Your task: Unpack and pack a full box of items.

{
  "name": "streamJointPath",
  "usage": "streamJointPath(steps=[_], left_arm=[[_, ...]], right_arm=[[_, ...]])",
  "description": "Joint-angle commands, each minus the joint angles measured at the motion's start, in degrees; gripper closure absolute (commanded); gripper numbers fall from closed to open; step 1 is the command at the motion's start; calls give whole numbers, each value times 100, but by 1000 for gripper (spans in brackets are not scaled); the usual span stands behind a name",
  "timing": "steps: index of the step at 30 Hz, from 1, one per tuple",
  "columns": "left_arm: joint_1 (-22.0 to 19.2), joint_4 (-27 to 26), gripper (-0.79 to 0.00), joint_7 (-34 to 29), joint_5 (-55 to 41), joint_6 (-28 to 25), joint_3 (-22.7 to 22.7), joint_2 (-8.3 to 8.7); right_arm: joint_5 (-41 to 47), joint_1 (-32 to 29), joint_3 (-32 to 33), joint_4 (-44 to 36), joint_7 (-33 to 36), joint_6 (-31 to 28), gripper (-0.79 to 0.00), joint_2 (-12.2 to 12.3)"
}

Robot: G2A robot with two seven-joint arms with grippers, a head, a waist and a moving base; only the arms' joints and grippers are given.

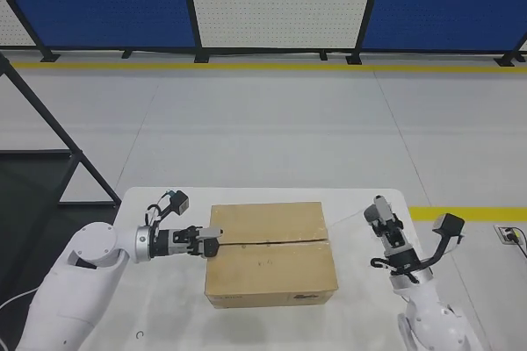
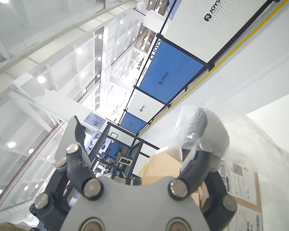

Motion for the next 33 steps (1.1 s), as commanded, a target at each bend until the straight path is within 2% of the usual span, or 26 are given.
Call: streamJointPath(steps=[1, 9, 20, 26, 33], left_arm=[[-6, 10, -785, 31, 0, 13, 13, -3], [-27, 54, -785, 121, -37, 39, 28, -10], [-70, 135, -785, 163, -103, 28, 58, -23], [-85, 173, -785, 159, -142, -3, 69, -30], [-101, 243, -785, 118, -193, -43, 60, -29]], right_arm=[[-329, -30, -117, -68, -194, -73, -785, -14], [-1302, -55, -587, -437, -680, -57, -785, -78], [-2588, -54, -1321, -843, -1035, 497, -785, -180], [-3424, 103, -1821, -800, -1223, 928, -785, -262], [-4007, 340, -2305, -554, -1303, 1301, -785, -372]])
